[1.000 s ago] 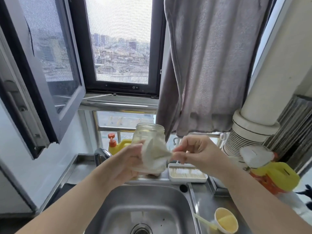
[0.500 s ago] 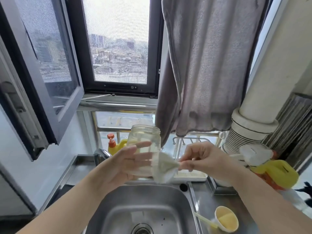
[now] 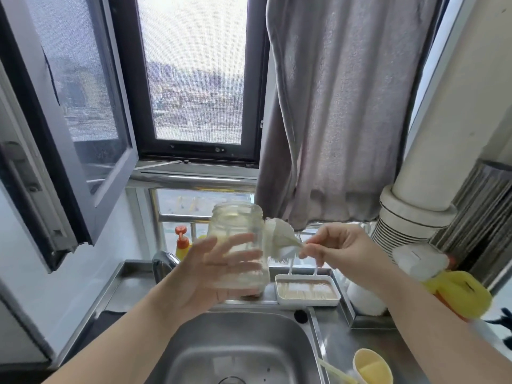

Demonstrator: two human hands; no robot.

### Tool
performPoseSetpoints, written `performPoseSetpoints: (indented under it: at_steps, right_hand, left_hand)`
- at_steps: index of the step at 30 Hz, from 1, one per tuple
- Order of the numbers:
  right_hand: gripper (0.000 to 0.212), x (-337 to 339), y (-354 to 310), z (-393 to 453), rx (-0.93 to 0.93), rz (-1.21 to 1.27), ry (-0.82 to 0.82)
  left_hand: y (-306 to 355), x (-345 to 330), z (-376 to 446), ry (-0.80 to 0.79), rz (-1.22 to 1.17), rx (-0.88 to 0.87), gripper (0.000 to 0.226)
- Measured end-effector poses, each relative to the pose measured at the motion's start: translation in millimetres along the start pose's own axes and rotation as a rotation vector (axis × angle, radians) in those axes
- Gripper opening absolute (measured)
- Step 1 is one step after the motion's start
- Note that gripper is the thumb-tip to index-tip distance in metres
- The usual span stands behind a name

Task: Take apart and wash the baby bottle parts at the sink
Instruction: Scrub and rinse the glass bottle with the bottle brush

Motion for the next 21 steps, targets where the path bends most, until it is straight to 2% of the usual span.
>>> performPoseSetpoints:
  at_steps: [2, 7, 9, 12, 15, 17, 19, 21]
  right_hand:
    - [0.007, -9.3, -3.8, 1.2, 0.023, 0.050, -0.028]
    - [0.005, -15.0, -2.1, -1.1, 0.034, 0.107, -0.076]
    - [0.005, -13.8, 0.1, -1.0, 0.029, 0.101, -0.068]
    - [0.006, -13.4, 0.9, -0.6, 0.019, 0.098, -0.042]
    - [0.007, -17.3, 1.9, 0.8, 0.008, 0.083, -0.041]
    - [0.013, -19.4, 3.7, 2.1, 0.012, 0.063, -0.034]
    - [0.011, -19.6, 4.5, 0.0, 0.020, 0.025, -0.061]
    - [0.008, -17.9, 4.9, -5.6, -0.008, -0.073, -0.130]
  left_hand:
    - [-0.5, -0.4, 5.8, -0.030, -0.095, -0.007, 0.085]
    - [-8.2, 3.0, 10.9, 0.167, 0.094, 0.023, 0.123]
    - [-11.3, 4.4, 11.4, 0.193, 0.104, 0.029, 0.126]
    - [-8.9, 4.0, 10.3, 0.180, 0.116, 0.028, 0.104]
    - [-5.4, 2.0, 11.1, 0.106, 0.224, 0.043, 0.052]
    - [-4.2, -1.9, 11.7, 0.071, 0.262, 0.046, 0.034]
    - [-4.4, -4.9, 11.0, 0.047, 0.246, 0.032, 0.043]
    - [-4.6, -3.4, 9.1, 0.046, 0.205, 0.020, 0.071]
Point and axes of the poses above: each hand's wrist, its own z-axis towards the middle knuckle, its own x-axis out of the back of the hand, y = z × x, the point moved 2 cm from there along z, towards the middle knuckle, and after that the axes turned 7 degrees about z, right-handed, at the moved point
